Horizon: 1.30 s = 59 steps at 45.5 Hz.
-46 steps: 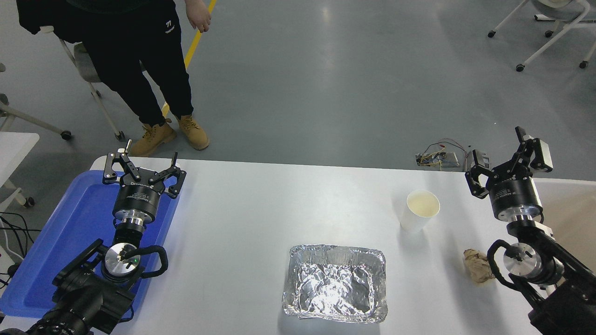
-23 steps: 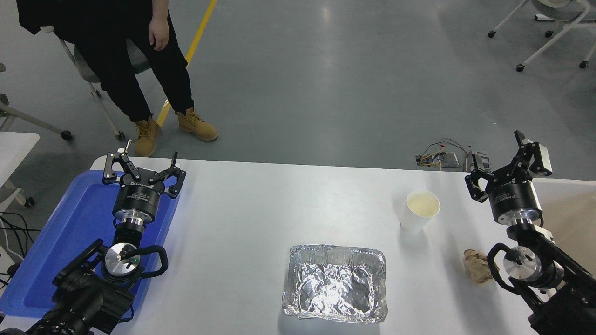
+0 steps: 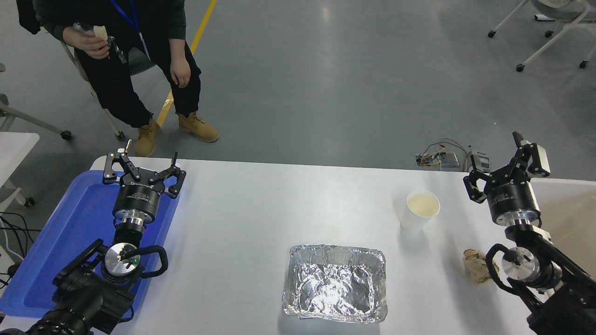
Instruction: Pick up paper cup place in dustbin
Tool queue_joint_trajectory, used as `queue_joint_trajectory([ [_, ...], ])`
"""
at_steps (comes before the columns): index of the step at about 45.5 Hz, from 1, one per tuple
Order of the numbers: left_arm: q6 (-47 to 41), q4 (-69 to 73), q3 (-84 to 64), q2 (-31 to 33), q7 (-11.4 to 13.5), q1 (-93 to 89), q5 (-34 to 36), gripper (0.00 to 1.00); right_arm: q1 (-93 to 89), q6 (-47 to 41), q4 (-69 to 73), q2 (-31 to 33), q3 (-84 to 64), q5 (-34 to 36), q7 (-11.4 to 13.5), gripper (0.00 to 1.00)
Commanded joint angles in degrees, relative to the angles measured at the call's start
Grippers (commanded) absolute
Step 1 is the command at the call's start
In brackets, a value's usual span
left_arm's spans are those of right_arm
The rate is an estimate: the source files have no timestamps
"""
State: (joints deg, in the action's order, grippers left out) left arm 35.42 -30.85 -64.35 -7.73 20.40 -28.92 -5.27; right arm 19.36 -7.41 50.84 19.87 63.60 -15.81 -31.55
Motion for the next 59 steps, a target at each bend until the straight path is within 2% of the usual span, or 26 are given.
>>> queue_joint_trajectory([
  [1,0.0,0.0,-0.1,0.0,0.1,0.0,0.0,1.0,0.7,0.2,0.0,0.4,-0.8,0.0,0.0,1.0],
  [5,0.0,0.0,-0.1,0.0,0.0,0.0,0.0,1.0,1.3,0.3,0.0,1.7,-2.0,0.1,0.0,1.0],
  [9,0.0,0.0,0.0,0.0,0.0,0.0,0.0,1.0,3.1,0.4,0.0,5.8,-5.4,0.8,0.0,1.0],
  [20,0.0,0.0,-0.1,0.0,0.0,0.0,0.0,1.0,10.5,0.6,0.0,18.9,-21.8,10.8,0.4,1.0],
  [26,0.0,0.0,0.0,0.0,0.0,0.0,0.0,1.0,17.0,0.6,0.0,24.4,-36.9,12.3,1.0,1.0],
  [39,0.0,0.0,0.0,0.0,0.0,0.0,0.0,1.0,38.0,-0.3,0.1,31.0,-71.9,11.1,1.7,1.0],
  [43,0.0,0.0,0.0,0.0,0.0,0.0,0.0,1.0,45.8,-0.8,0.1,31.2,-82.2,10.1,4.0,1.0],
  [47,0.0,0.0,0.0,0.0,0.0,0.0,0.0,1.0,54.0,-1.9,0.1,30.7,-93.5,8.4,9.0,1.0],
  [50,0.0,0.0,0.0,0.0,0.0,0.0,0.0,1.0,59.5,-3.4,-0.1,29.7,-100.2,8.3,11.7,1.0],
  [59,0.0,0.0,0.0,0.0,0.0,0.0,0.0,1.0,70.6,-9.1,-0.8,25.6,-113.2,6.1,16.5,1.0],
])
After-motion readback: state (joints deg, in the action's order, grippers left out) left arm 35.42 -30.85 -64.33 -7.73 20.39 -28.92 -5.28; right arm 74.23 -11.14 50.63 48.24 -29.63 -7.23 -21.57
